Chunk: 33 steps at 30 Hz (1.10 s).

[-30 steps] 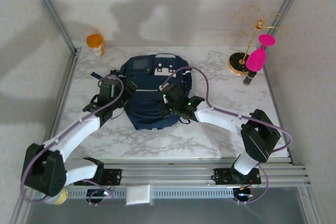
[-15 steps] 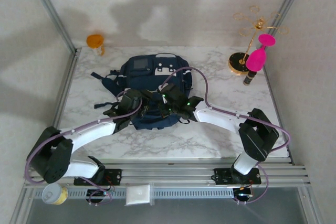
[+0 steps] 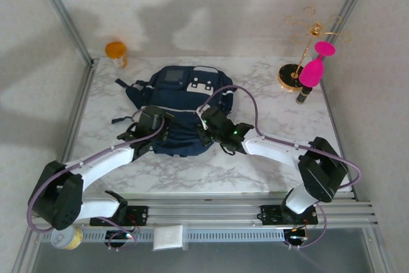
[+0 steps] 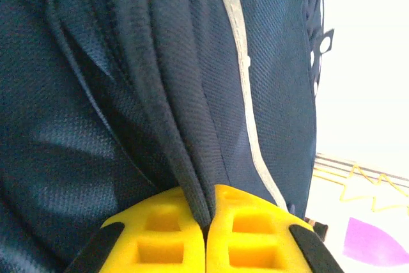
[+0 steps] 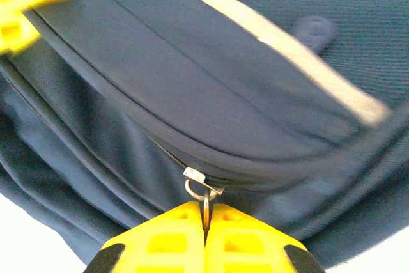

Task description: Pack books, pencil case, and school supplies into a backpack

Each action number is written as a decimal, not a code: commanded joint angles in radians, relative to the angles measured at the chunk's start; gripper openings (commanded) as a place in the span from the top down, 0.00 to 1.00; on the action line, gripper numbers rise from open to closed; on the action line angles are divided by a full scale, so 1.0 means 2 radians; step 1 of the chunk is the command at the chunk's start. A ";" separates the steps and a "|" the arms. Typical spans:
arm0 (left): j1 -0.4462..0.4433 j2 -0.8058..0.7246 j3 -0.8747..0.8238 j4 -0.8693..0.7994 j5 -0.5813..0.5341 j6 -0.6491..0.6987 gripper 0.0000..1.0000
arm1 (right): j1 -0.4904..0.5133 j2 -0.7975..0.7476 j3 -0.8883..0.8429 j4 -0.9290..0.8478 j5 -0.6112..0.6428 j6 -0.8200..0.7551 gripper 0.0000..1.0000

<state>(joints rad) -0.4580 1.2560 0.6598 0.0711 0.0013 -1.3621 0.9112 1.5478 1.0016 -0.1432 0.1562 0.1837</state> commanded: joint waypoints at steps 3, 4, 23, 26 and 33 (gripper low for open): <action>0.106 -0.034 -0.001 -0.075 -0.031 0.139 1.00 | -0.029 -0.044 -0.028 -0.049 0.025 -0.052 1.00; 0.123 -0.033 -0.001 -0.069 -0.008 0.156 1.00 | -0.033 -0.048 -0.032 -0.040 0.022 -0.058 1.00; 0.061 -0.089 -0.028 0.011 0.071 0.077 0.39 | -0.033 -0.014 -0.027 0.048 -0.029 -0.125 1.00; 0.006 -0.057 -0.032 0.039 0.024 0.021 0.38 | -0.034 -0.013 -0.018 0.056 -0.044 -0.131 1.00; -0.041 0.044 0.020 0.056 -0.031 -0.023 0.60 | -0.034 -0.012 -0.029 0.076 -0.048 -0.143 1.00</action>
<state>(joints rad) -0.5243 1.2854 0.6388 0.1532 0.0185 -1.3342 0.8513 1.5196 0.9577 -0.0463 0.0525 -0.0757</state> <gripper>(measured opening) 0.433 0.053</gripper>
